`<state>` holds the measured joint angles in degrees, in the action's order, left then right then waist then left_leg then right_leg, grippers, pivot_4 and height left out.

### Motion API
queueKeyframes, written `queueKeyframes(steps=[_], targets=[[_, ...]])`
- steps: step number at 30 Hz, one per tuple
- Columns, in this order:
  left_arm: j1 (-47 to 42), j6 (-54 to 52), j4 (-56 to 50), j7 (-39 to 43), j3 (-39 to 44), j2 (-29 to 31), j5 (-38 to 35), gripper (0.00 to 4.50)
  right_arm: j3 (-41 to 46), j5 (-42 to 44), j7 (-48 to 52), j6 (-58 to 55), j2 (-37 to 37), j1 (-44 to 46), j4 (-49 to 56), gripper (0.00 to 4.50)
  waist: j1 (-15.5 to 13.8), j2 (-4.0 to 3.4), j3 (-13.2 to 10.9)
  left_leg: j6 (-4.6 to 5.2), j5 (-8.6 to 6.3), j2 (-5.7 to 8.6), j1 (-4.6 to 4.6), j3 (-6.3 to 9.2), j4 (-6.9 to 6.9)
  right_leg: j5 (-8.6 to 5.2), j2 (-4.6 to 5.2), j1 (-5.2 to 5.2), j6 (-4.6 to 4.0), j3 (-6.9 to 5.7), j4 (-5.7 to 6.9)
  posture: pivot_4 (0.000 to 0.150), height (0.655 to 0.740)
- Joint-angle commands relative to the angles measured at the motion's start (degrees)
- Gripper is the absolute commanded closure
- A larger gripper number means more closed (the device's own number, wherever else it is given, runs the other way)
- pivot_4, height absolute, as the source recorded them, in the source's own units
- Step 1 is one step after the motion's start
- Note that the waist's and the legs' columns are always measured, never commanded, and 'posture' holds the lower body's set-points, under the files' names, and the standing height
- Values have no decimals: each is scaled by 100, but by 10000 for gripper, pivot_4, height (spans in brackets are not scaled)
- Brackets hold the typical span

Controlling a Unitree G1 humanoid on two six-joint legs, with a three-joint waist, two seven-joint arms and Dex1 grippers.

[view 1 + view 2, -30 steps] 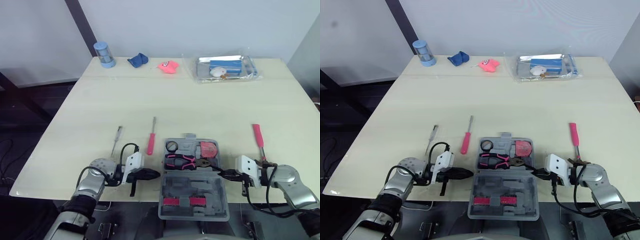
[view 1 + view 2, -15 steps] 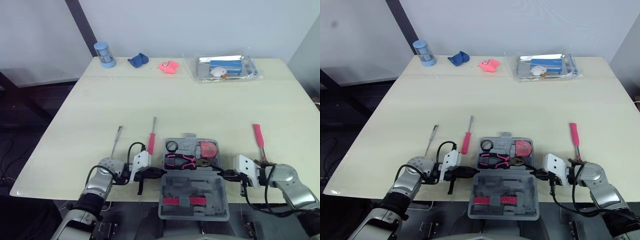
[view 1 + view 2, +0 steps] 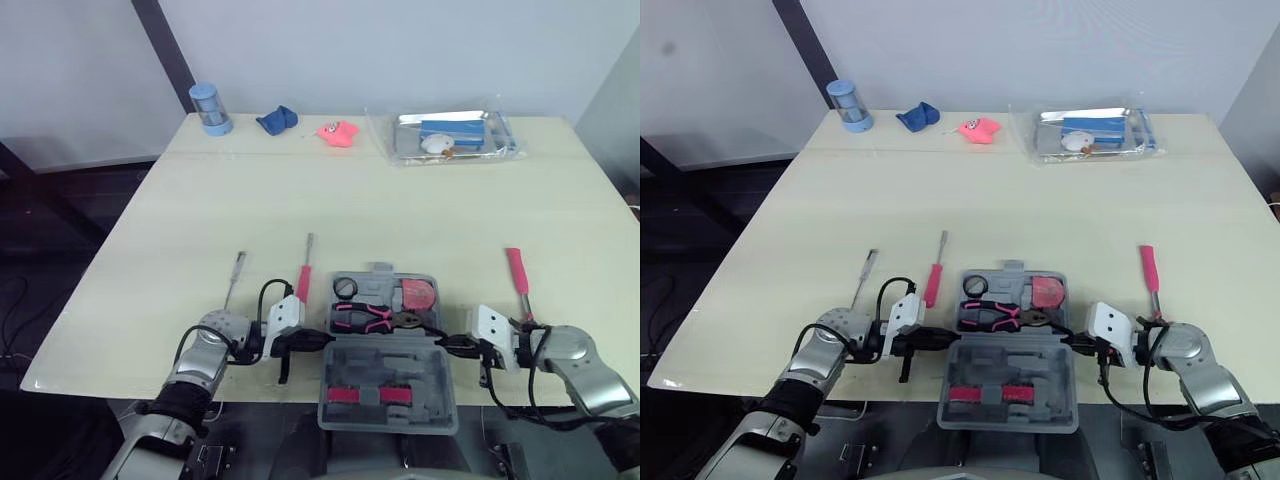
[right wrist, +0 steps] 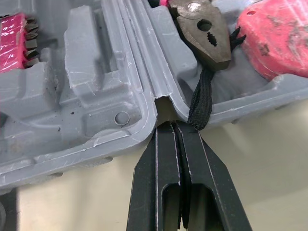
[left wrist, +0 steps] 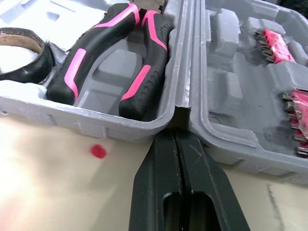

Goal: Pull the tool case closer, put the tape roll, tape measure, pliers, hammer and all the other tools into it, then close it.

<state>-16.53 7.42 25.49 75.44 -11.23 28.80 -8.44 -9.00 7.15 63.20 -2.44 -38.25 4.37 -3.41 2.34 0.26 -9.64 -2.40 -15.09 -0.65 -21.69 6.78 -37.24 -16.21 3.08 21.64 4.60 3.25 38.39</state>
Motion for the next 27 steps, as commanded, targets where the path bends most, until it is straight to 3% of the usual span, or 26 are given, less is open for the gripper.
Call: queueKeyframes(steps=[1,27], targets=[[-133,-36,-50,-243,30,-103,20,45000,101,148,-76,94,102,205,121,44793,1,0,0,0,0,0,-1,0,0,0,0,0,0,0,0,1500,7400],[-672,-5,596,-1125,95,-277,331,45000,0,-189,-346,354,508,848,-671,44793,9,0,0,-1,1,2,0,5,-3,0,0,2,0,-3,6,1500,7400]])
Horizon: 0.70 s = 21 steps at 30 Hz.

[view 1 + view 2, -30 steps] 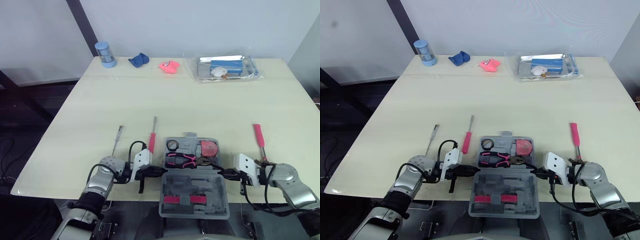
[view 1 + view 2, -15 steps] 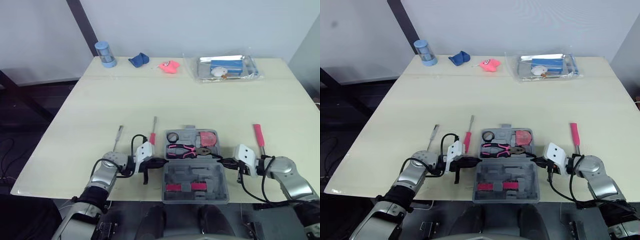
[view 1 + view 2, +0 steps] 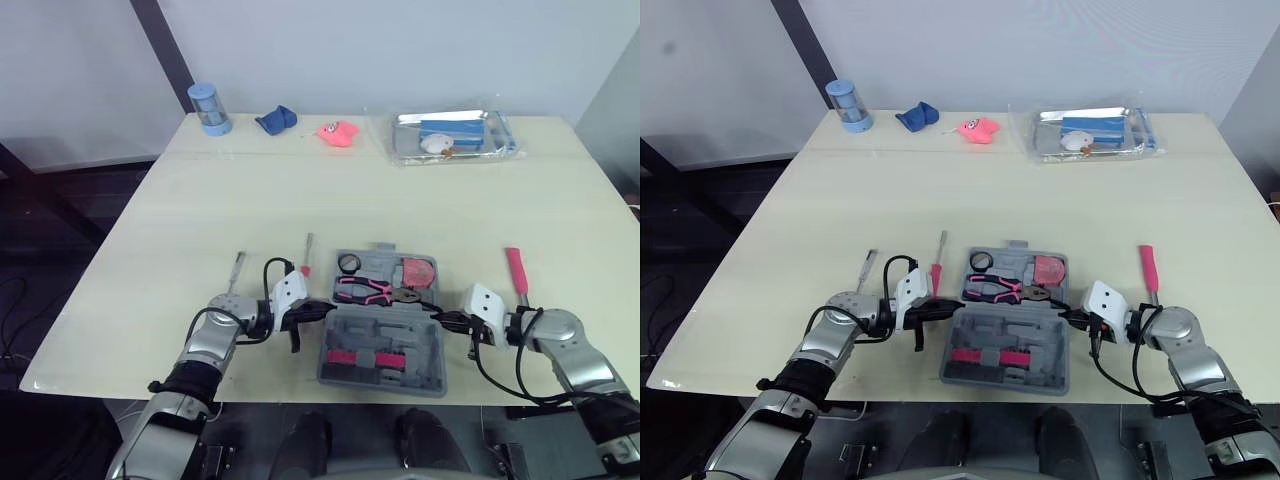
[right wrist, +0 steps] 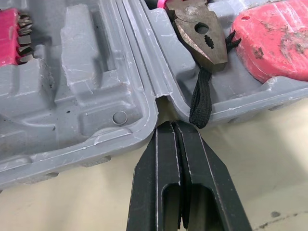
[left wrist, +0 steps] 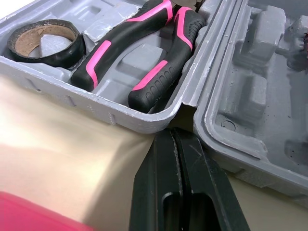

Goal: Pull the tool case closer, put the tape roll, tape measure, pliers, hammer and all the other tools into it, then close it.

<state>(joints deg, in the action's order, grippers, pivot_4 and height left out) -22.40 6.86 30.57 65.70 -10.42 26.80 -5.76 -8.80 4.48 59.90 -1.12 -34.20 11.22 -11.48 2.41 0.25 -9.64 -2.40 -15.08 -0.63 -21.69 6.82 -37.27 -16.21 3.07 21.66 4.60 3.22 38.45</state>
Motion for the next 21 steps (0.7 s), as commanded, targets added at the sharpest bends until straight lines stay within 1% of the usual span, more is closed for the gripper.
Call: queueKeyframes(steps=[1,21], targets=[[-93,55,100,-152,14,-82,68,45000,-20,71,-15,242,111,174,108,44793,4,0,0,0,0,0,1,0,0,0,0,0,0,0,2,1500,7400],[-225,202,421,-126,3,-96,135,45000,36,-42,-224,787,317,381,-385,44793,11,0,0,0,0,0,3,0,-2,0,0,0,0,1,7,1500,7400]])
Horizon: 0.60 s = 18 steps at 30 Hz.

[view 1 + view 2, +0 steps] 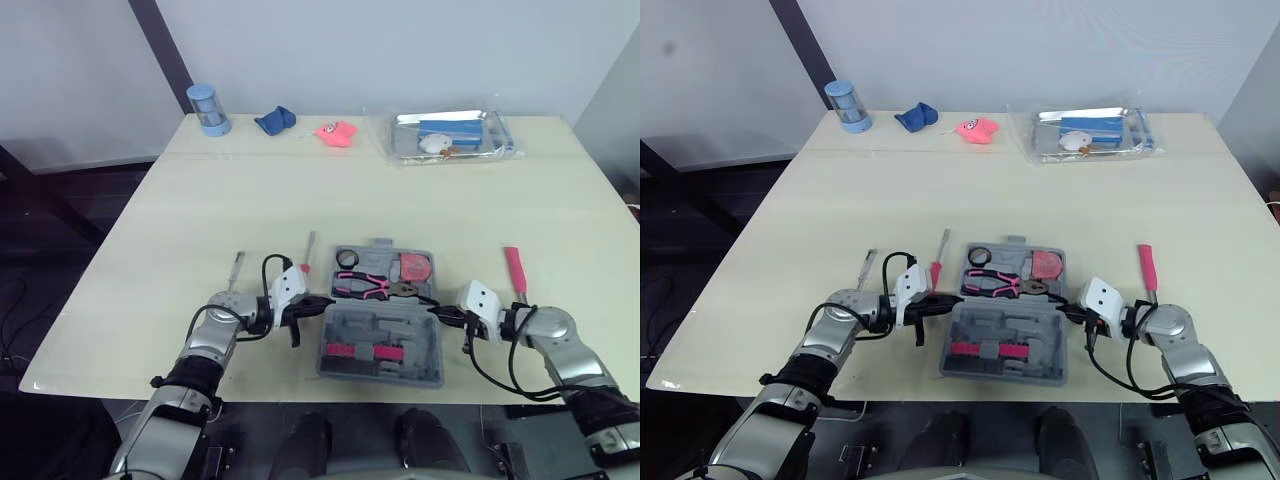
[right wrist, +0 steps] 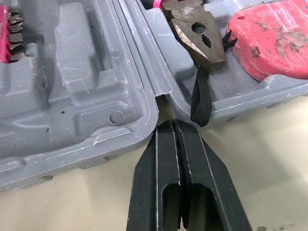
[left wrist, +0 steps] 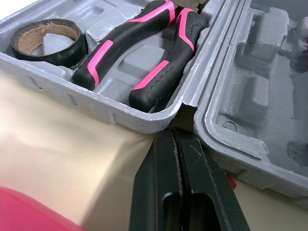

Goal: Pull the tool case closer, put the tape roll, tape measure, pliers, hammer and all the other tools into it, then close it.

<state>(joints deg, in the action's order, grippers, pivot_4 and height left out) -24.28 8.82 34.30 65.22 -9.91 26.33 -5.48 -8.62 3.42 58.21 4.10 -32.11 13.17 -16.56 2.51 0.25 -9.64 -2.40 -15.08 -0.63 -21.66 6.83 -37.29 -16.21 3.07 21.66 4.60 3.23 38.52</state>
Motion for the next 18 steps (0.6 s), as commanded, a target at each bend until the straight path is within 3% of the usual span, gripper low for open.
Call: queueKeyframes(steps=[1,18], targets=[[-37,11,47,-74,-48,-41,109,45000,22,55,-77,306,119,204,92,44793,1,0,0,0,0,0,0,0,0,0,0,0,0,0,0,1500,7400],[85,-86,-148,-72,-9,51,83,45000,11,-37,-209,528,206,284,-113,44793,8,0,0,0,0,0,-1,0,0,0,0,2,0,0,1,1500,7400]])
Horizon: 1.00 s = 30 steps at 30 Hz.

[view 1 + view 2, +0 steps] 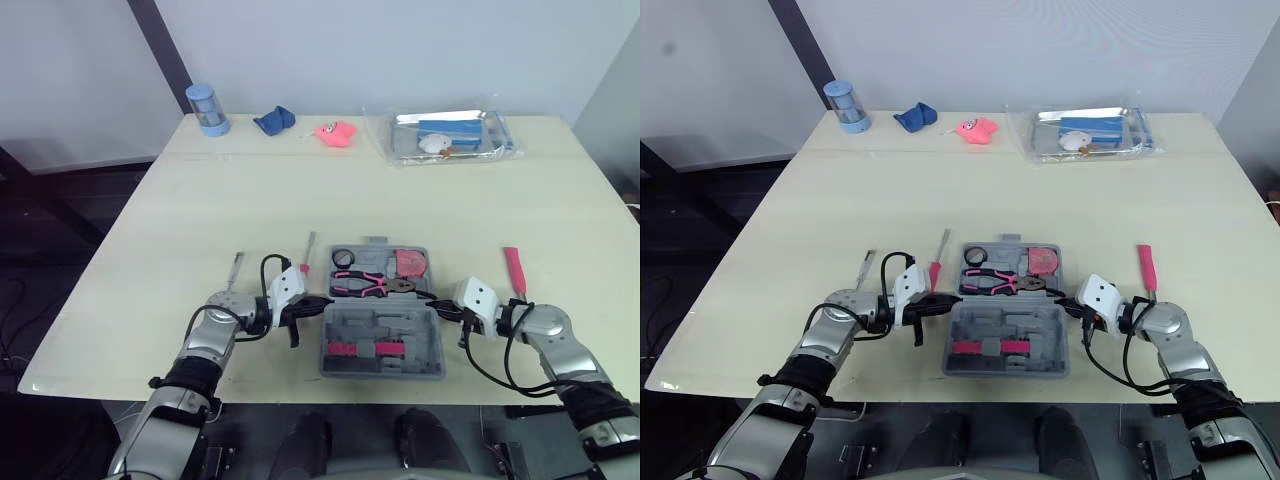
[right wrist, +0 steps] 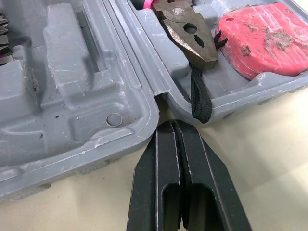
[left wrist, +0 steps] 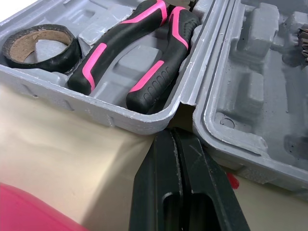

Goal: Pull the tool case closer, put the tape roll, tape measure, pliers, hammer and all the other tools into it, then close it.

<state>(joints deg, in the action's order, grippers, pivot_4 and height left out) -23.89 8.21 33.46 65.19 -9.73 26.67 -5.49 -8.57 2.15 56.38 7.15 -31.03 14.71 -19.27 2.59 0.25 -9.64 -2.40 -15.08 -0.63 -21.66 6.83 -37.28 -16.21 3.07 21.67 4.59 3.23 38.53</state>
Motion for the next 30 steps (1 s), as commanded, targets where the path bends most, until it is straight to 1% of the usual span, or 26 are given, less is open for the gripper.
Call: queueKeyframes(steps=[1,10,30], targets=[[43,-25,-59,-70,-25,17,84,45000,7,86,-34,226,101,134,152,44793,1,0,0,0,0,0,0,0,0,0,0,0,0,0,0,1500,7400],[33,-46,-46,-61,15,79,74,45000,14,100,-74,303,190,210,92,44793,7,0,0,0,0,0,0,0,0,0,-1,1,0,0,1,1500,7400],[22,-9,-17,-17,31,190,76,45000,-30,191,93,-24,134,-60,415,44793,8,0,0,0,0,0,0,0,1,0,-1,2,0,0,1,1500,7400]])
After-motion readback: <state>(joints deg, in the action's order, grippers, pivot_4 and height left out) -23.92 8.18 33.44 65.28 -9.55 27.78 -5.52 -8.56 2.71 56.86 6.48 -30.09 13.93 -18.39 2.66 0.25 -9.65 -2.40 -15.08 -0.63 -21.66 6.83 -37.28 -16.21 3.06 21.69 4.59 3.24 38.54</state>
